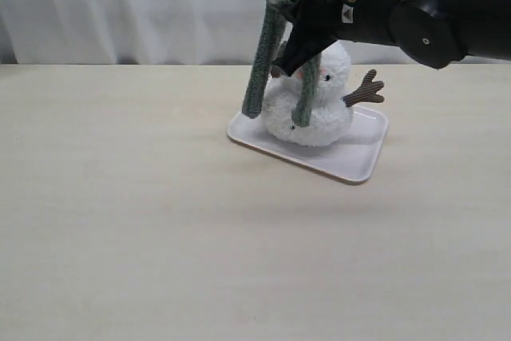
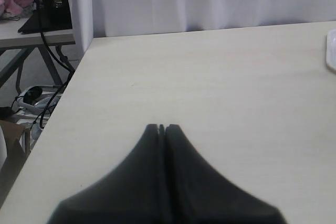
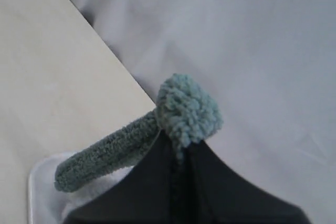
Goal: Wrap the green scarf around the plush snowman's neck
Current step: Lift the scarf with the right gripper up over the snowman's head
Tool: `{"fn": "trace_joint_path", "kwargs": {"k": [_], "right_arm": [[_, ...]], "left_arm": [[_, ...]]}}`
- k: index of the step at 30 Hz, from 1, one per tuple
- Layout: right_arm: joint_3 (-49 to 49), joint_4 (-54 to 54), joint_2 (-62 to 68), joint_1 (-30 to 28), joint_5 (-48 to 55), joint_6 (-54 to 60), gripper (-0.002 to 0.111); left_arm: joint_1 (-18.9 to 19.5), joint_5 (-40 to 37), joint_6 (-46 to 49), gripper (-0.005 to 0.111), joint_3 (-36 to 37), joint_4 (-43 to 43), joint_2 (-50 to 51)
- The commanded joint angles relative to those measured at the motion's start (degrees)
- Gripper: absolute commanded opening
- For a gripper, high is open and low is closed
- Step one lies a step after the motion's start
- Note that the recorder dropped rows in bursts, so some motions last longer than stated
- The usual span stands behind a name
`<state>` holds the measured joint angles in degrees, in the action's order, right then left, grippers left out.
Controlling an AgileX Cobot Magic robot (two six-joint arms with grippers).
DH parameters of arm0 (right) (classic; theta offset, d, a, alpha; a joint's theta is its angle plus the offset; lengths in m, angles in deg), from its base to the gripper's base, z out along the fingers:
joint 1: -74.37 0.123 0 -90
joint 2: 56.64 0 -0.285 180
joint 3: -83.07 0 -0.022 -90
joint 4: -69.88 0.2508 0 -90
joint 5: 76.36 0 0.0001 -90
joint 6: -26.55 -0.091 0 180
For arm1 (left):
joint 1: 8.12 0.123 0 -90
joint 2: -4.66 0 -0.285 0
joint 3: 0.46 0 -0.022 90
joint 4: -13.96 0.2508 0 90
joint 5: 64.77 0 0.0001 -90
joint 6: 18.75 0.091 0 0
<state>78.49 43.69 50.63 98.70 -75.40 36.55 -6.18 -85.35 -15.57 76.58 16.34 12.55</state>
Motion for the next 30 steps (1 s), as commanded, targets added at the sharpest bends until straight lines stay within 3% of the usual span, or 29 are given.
{"fn": "trace_joint_path", "kwargs": {"k": [1,14,30], "right_arm": [[-0.03,-0.48,1.94,-4.21,-0.96,-0.29,0.004],[-0.03,-0.01,6.64,-9.58,-13.0,-0.19,0.004],[-0.03,0.49,8.75,-12.46,-8.96,1.47,0.004]], "left_arm": [[0.07,0.87,-0.18,0.0,0.18,-0.11,-0.1],[0.07,0.87,-0.18,0.0,0.18,-0.11,-0.1],[0.07,0.7,-0.18,0.0,0.18,-0.11,-0.1]]}}
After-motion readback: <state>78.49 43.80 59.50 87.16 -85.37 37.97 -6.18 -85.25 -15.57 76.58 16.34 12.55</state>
